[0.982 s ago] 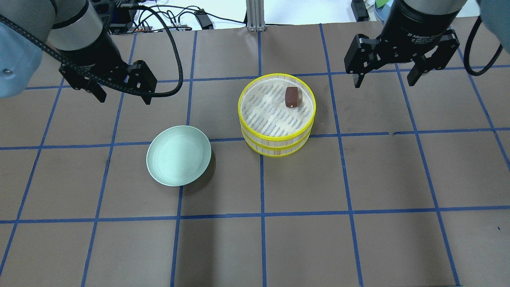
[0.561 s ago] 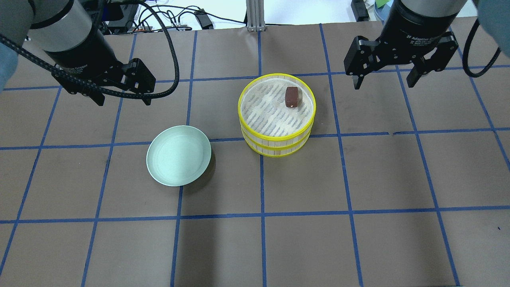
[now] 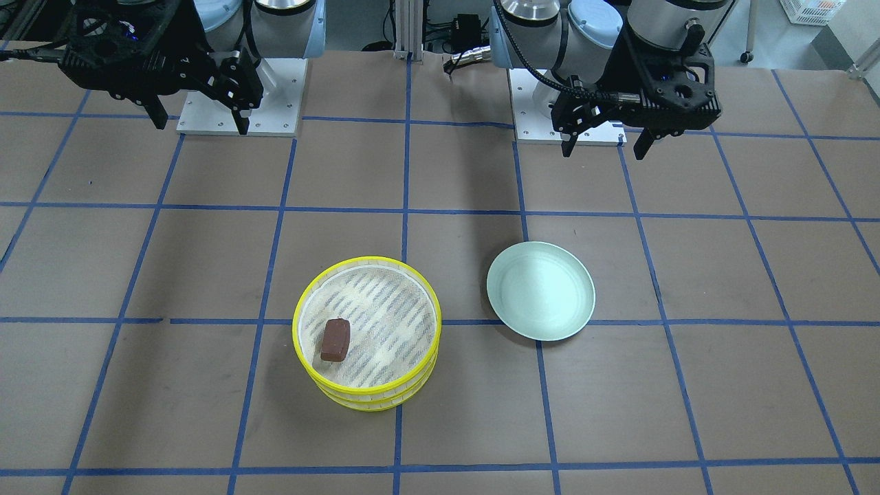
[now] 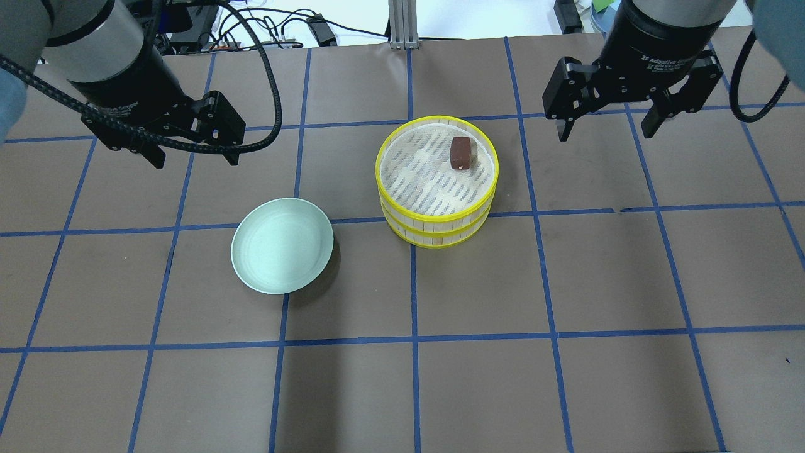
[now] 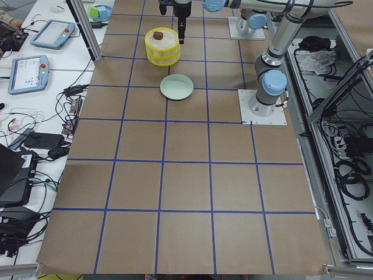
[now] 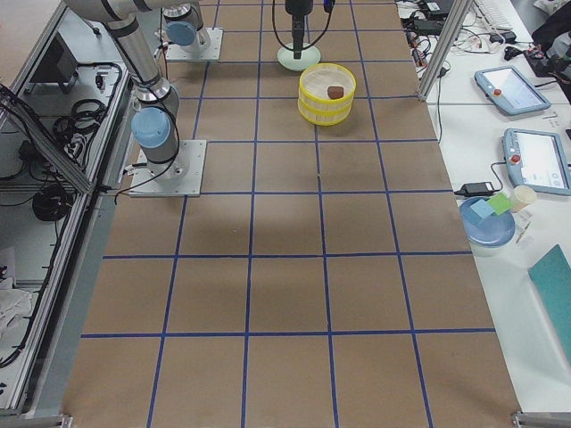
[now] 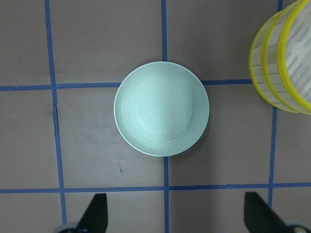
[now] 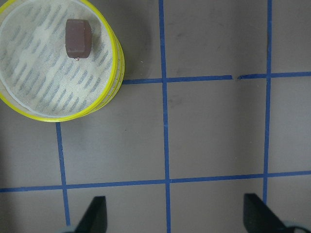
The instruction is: Place buns in different layers of steamer
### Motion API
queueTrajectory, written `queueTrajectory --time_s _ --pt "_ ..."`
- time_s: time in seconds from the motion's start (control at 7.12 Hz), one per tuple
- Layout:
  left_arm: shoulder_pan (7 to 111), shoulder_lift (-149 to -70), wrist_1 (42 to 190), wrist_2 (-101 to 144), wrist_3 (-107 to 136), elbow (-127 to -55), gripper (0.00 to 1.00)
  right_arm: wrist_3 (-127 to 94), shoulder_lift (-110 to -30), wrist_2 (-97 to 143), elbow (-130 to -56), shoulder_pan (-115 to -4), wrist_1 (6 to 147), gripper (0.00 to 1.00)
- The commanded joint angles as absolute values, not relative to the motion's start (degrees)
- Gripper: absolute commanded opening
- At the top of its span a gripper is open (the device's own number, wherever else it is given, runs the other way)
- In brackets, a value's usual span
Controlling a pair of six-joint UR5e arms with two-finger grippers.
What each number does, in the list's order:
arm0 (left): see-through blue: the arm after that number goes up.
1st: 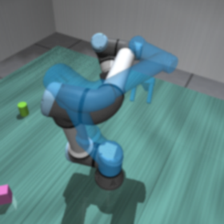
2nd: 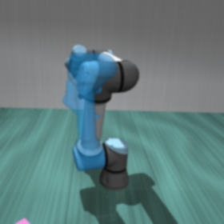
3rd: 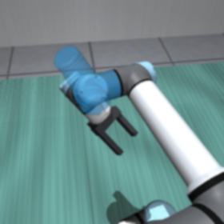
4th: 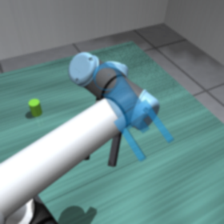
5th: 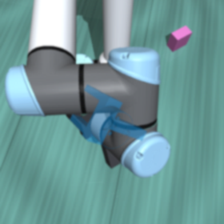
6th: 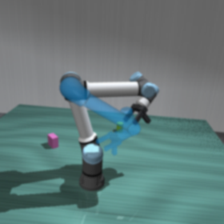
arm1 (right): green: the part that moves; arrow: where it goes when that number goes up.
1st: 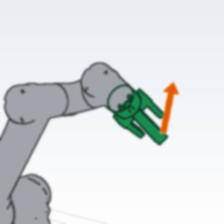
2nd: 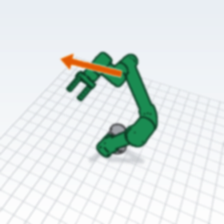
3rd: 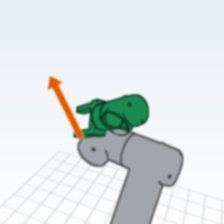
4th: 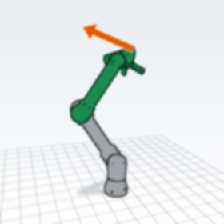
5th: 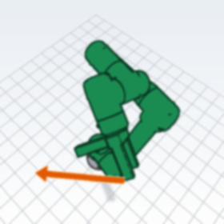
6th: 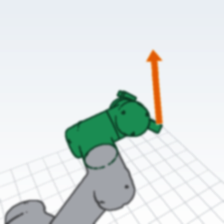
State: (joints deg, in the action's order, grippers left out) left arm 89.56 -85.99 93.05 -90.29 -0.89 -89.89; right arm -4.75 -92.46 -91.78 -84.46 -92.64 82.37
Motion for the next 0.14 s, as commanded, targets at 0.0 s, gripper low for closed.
queueTrajectory --time_s 0.0 --pt "89.5 -86.0 93.3 -90.7 -0.9 -89.9 1.0 -4.7 -92.5 -91.8 -84.5 -92.6 82.4 1.0"
